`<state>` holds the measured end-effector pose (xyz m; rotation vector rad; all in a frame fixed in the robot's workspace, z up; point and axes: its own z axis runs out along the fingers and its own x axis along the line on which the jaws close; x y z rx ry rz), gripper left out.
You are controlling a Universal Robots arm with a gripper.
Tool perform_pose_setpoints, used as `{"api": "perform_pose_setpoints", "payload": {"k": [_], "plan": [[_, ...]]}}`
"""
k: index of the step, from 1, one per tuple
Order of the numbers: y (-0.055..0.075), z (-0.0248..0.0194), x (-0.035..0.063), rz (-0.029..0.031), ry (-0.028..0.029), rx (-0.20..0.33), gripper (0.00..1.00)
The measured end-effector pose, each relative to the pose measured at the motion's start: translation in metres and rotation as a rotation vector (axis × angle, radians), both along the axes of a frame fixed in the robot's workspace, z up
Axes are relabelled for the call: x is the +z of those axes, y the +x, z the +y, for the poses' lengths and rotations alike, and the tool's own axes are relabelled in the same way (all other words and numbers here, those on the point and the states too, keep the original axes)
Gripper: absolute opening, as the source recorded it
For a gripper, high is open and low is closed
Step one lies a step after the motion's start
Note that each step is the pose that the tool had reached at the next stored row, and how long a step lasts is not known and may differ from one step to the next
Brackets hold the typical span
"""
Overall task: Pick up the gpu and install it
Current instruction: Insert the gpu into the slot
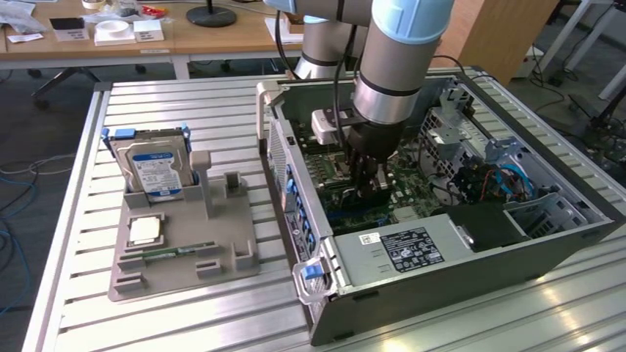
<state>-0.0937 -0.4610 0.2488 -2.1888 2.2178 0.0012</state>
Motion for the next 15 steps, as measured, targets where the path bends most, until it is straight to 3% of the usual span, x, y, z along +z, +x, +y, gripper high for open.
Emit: {"api": "perform_pose_setpoints", "payload": {"k": [15], "plan": [[0.0000,0.0001,-0.0011,0.0001,-0.0001,0.000,0.26]]}}
